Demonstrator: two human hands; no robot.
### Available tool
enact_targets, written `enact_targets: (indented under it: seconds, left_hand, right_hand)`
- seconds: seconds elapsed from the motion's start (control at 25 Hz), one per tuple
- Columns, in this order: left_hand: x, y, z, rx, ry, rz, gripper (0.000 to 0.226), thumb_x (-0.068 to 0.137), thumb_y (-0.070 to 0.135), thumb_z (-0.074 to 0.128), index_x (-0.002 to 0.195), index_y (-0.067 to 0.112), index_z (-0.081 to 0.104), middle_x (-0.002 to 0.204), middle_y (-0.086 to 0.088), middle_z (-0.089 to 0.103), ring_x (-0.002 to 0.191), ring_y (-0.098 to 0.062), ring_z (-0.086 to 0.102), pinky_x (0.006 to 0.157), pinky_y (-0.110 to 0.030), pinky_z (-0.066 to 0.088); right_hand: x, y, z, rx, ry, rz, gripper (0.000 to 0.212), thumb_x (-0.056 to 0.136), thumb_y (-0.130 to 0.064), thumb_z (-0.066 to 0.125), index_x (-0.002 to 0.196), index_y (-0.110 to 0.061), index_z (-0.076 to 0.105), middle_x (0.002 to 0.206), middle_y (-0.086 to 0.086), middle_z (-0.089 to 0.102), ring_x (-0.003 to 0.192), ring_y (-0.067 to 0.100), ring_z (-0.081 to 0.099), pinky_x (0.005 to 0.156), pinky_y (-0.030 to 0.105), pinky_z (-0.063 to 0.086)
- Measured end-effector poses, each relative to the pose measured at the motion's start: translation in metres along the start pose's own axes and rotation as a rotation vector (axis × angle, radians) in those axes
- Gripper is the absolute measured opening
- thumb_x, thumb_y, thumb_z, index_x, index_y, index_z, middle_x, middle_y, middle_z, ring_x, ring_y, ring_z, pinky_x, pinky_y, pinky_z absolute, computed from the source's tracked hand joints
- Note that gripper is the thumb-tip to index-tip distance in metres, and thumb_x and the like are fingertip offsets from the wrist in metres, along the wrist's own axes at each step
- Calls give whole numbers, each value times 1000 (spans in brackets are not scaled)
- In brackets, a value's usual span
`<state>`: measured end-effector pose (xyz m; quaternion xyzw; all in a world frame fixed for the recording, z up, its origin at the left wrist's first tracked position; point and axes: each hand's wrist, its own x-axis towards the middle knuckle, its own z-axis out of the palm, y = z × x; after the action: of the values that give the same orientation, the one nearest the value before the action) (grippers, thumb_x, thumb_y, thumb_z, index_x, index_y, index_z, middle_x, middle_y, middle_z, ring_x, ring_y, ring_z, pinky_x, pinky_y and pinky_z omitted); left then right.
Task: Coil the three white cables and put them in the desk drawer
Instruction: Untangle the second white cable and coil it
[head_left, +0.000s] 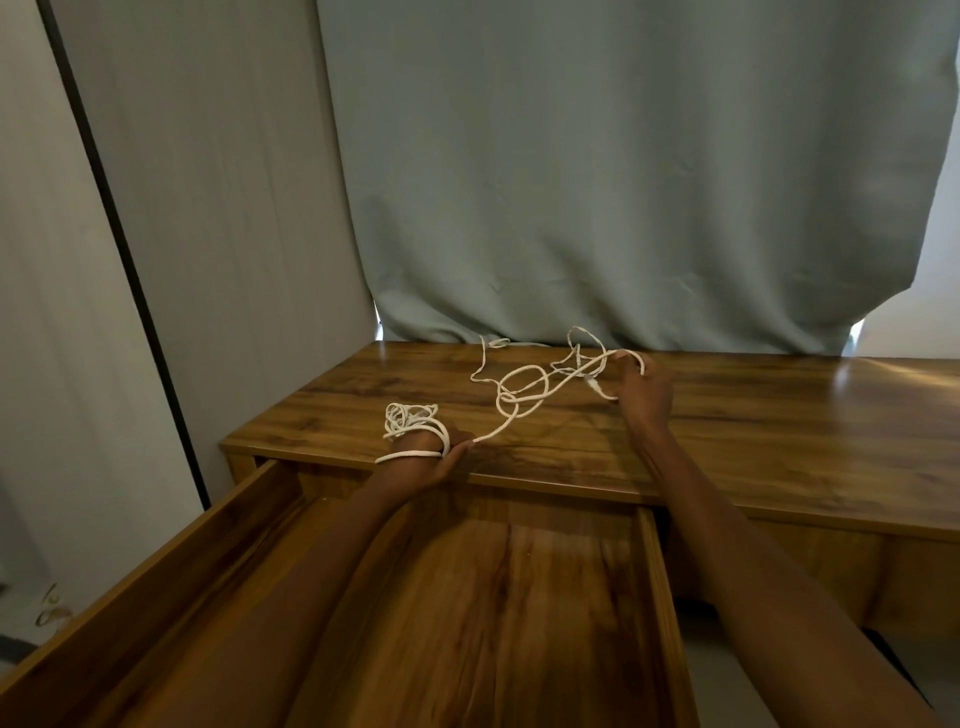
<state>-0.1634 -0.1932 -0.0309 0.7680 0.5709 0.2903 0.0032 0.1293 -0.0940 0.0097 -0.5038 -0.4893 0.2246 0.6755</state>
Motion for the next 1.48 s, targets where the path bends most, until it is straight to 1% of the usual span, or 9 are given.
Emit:
enact_targets:
  seconds: [0.08, 0.2, 0.4, 0.52, 0.88, 0.96, 1.08, 1.24, 1.48]
  left_hand:
    - [-1, -11, -2, 62, 112, -73, 31, 101, 37, 53, 113, 16, 73, 109, -10, 71, 103, -27, 64, 91, -38, 50]
    - [-1, -22, -6, 129, 243, -140, 30, 101, 31, 55, 116, 12, 72, 108, -14, 72, 103, -32, 64, 89, -38, 49]
    - [-8, -50, -19, 160, 370, -397, 41, 100, 36, 54, 85, 1, 68, 84, -18, 68, 84, -34, 65, 70, -38, 46]
    - [-10, -59, -18, 134, 401, -479, 44, 100, 40, 52, 85, 2, 67, 85, -17, 67, 83, -33, 65, 70, -40, 48]
    - [0, -28, -10, 194, 370, -238, 34, 101, 37, 51, 100, 12, 74, 90, -8, 73, 83, -25, 68, 72, -34, 50]
    - [3, -19, -7, 160, 370, -227, 35, 102, 36, 51, 94, 9, 74, 88, -8, 73, 82, -23, 67, 70, -30, 46]
    - [7, -16, -2, 161, 380, -162, 33, 102, 36, 50, 101, 13, 73, 93, -5, 73, 86, -21, 67, 76, -30, 49]
    - [13, -21, 5, 239, 379, -89, 30, 100, 37, 47, 107, 22, 71, 96, -2, 71, 88, -20, 65, 75, -35, 53]
    - [15, -20, 16, 360, 379, -38, 38, 100, 41, 40, 116, 23, 69, 106, -1, 69, 93, -20, 62, 76, -28, 45]
  right_hand:
    - [9, 10, -4, -59, 43, 48, 27, 101, -22, 53, 109, -10, 75, 104, 10, 72, 94, 24, 63, 76, 29, 41]
    - [18, 24, -8, -161, 58, 123, 31, 100, -31, 56, 109, -8, 75, 106, 17, 73, 99, 35, 67, 81, 37, 48]
    - [32, 50, -12, -210, 36, 289, 46, 95, -47, 55, 108, -6, 70, 99, 17, 73, 86, 37, 71, 75, 37, 53]
    - [31, 69, -3, -245, 16, 338, 50, 92, -51, 52, 113, -8, 67, 106, 18, 72, 91, 38, 71, 83, 43, 58]
    - [-26, 39, 39, -885, -379, -208, 24, 96, -33, 54, 98, -19, 74, 99, 8, 71, 88, 28, 67, 74, 36, 52]
    - [-40, 20, 51, -791, -446, -327, 25, 98, -33, 56, 97, -17, 75, 94, 6, 72, 86, 25, 67, 71, 35, 50]
    - [-72, -15, 64, -359, -539, -297, 34, 100, -48, 53, 94, -24, 76, 80, -5, 72, 74, 14, 66, 67, 34, 51]
    - [-103, -38, 84, -190, -592, -158, 48, 85, -72, 57, 101, -30, 74, 93, -13, 74, 86, 3, 67, 76, 30, 54]
    - [-117, -34, 104, -133, -603, 59, 41, 88, -48, 70, 117, -31, 47, 102, -4, 68, 91, 17, 68, 84, 41, 57]
